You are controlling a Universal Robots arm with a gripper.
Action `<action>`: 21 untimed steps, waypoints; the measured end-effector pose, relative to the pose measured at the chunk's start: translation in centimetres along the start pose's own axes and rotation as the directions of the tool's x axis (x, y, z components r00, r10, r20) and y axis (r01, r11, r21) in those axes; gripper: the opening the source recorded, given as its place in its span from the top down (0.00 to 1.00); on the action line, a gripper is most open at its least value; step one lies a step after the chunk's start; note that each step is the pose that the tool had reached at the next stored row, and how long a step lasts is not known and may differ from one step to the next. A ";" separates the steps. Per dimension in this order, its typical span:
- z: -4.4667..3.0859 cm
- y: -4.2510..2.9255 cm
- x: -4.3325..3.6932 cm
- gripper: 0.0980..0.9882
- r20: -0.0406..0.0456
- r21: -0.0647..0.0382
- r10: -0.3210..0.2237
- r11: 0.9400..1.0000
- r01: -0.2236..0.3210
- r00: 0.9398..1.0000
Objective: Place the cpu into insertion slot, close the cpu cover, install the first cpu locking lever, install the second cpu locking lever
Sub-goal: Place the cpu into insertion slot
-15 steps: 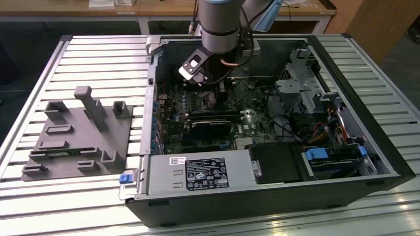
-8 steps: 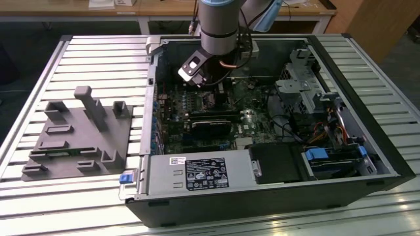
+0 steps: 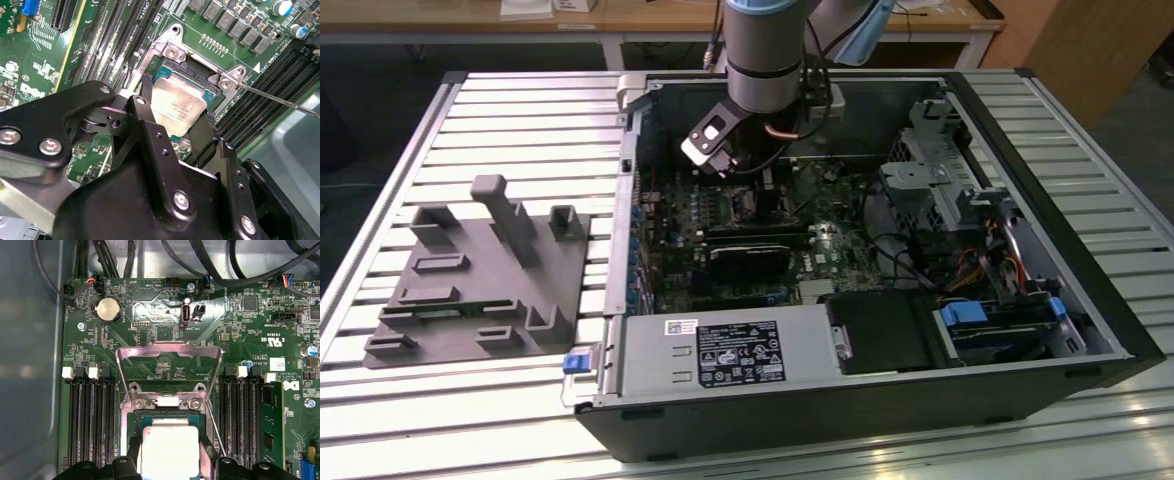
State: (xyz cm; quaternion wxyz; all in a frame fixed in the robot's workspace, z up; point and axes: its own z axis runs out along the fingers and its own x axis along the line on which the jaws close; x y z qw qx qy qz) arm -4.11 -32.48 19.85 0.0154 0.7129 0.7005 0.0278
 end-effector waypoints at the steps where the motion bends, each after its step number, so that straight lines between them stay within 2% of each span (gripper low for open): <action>1: 0.05 -0.01 0.01 0.50 0.000 0.000 0.000 1.000 0.000 1.000; 13: 0.62 -0.05 0.31 0.50 0.000 0.000 0.000 1.000 0.000 1.000; 21: 0.65 -0.05 0.32 0.50 0.000 0.000 0.000 1.000 0.000 1.000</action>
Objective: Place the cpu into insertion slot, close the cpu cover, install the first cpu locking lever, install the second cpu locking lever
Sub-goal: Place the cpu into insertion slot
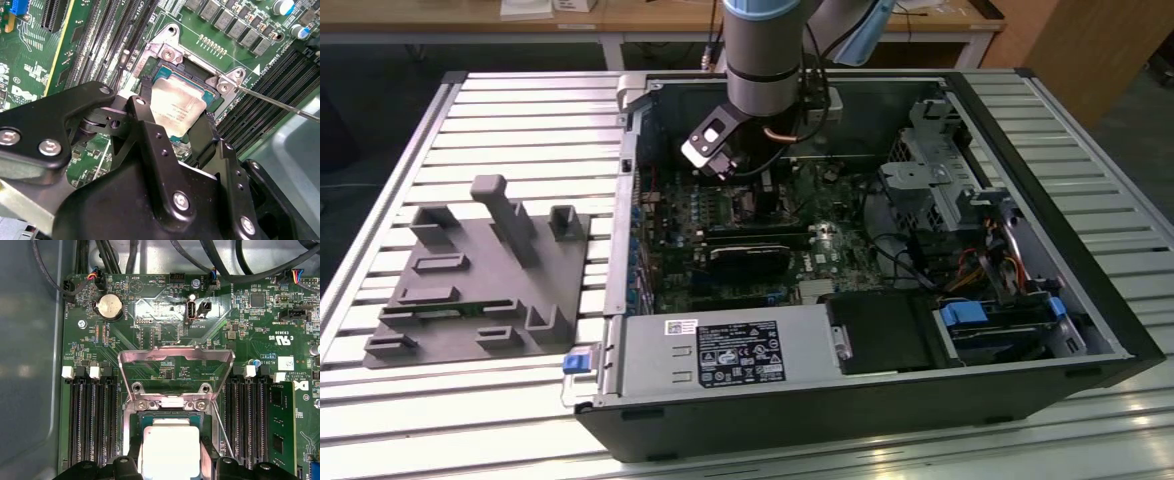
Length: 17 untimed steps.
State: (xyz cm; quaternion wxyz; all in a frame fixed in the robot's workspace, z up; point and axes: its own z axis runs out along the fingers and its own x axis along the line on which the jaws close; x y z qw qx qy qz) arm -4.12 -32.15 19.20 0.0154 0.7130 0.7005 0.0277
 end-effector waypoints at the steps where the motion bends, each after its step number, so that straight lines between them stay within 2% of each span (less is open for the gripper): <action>1: 0.01 0.00 0.00 0.50 0.000 0.000 0.000 1.000 0.000 1.000; 3: 0.03 0.01 0.01 0.49 -0.001 0.000 0.000 1.000 0.000 1.000; 4: 0.02 0.00 0.01 0.42 0.000 0.000 0.000 1.000 0.000 1.000; 8: -0.07 0.00 0.00 0.42 0.000 0.000 0.000 1.000 0.000 1.000; 14: -1.36 0.08 0.02 0.42 0.000 0.000 0.000 1.000 0.000 1.000; 17: -1.42 0.09 0.03 0.42 0.000 0.000 0.000 1.000 0.000 1.000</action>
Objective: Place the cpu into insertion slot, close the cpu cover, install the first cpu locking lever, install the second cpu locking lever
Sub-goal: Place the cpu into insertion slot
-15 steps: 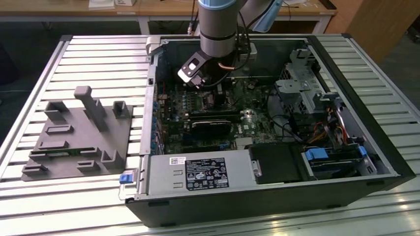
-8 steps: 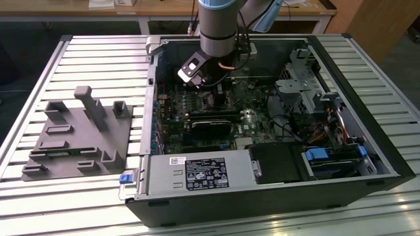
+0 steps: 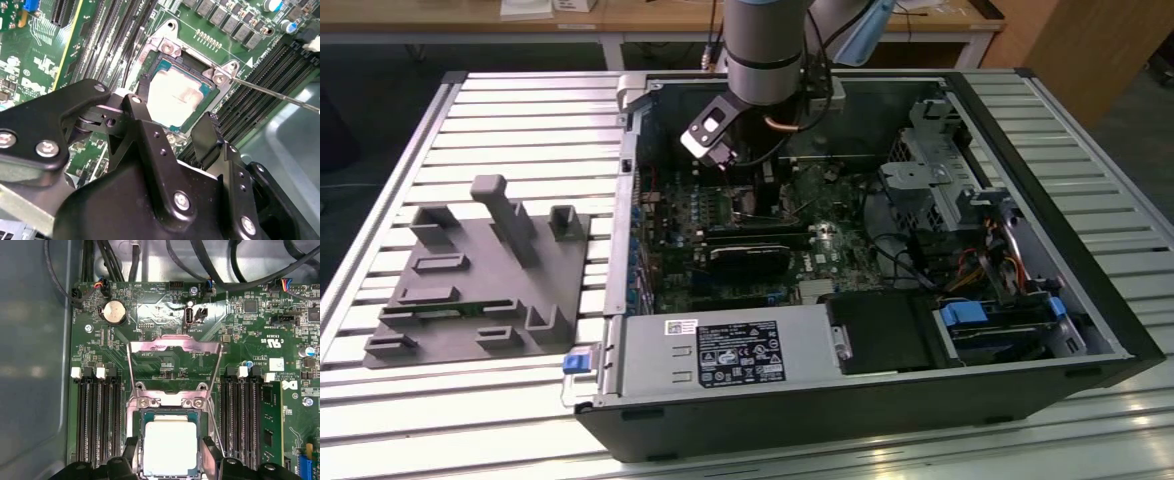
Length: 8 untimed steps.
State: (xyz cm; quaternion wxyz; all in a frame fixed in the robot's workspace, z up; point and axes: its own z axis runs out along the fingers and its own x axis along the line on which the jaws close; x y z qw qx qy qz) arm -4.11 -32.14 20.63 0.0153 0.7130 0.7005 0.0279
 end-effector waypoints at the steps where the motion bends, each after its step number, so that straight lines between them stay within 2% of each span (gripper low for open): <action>1: 0.00 0.00 0.00 0.42 0.000 0.000 0.000 1.000 0.000 1.000; 5: -0.02 0.00 0.00 0.44 0.000 0.000 0.000 1.000 0.000 1.000; 7: -0.03 0.00 0.00 0.58 0.000 0.000 0.000 1.000 0.000 1.000; 8: -0.04 0.00 0.00 0.58 0.000 0.000 0.000 1.000 0.000 1.000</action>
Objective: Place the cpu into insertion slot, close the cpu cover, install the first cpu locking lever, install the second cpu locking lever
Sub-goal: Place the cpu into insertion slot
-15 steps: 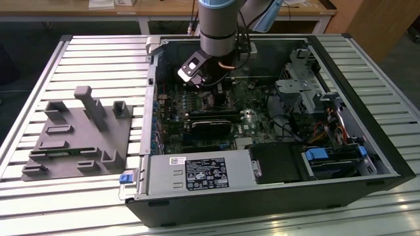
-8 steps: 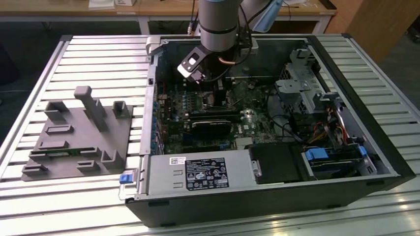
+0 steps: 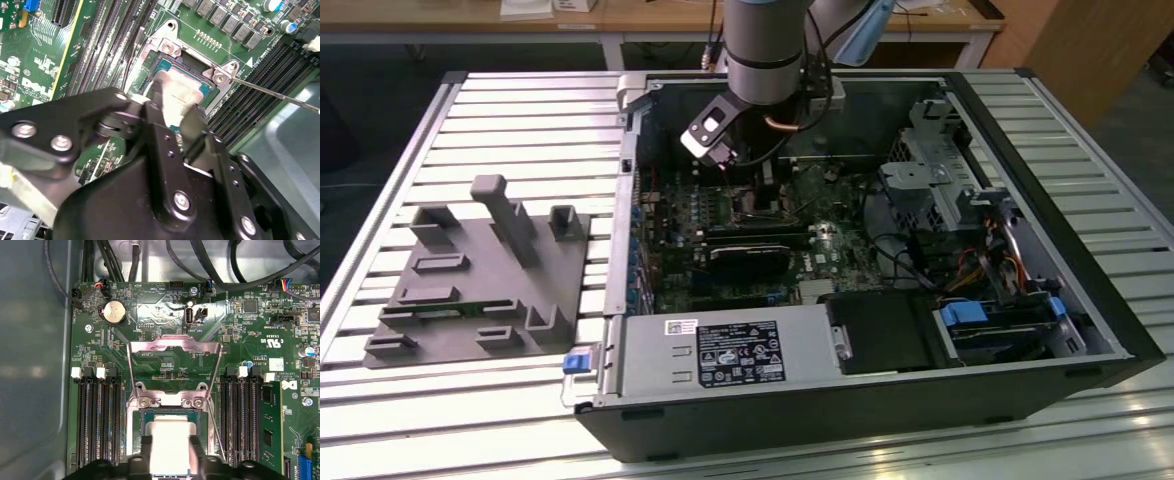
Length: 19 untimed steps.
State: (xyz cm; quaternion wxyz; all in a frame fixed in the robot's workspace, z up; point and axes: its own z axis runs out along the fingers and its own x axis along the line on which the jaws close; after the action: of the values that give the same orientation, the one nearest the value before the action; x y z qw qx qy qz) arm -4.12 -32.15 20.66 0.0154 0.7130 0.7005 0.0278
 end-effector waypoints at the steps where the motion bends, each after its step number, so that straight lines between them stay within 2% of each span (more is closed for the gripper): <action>1: 0.00 0.00 0.00 0.65 0.000 0.000 0.000 1.000 0.000 1.000; 2: -0.01 0.00 0.00 0.71 0.000 0.000 0.000 1.000 0.000 1.000; 3: -0.01 0.00 0.00 0.71 0.000 0.000 0.000 1.000 0.000 1.000; 5: -0.02 0.00 0.00 0.85 0.000 0.000 0.000 1.000 0.000 1.000; 6: -0.02 0.00 0.00 0.85 0.000 0.000 0.000 1.000 0.000 1.000; 8: -0.03 0.00 0.00 0.97 0.000 0.000 0.000 1.000 0.000 1.000; 13: -0.05 0.01 0.00 0.99 0.000 0.000 0.000 1.000 0.000 1.000; 16: -0.01 0.28 0.00 0.99 0.000 0.000 0.001 1.000 -0.001 1.000; 19: 0.26 0.29 0.00 0.99 0.000 0.000 0.002 1.000 -0.002 1.000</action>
State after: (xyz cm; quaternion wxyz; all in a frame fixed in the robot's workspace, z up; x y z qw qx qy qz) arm -3.81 -32.15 20.42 0.0154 0.7137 0.6997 0.0277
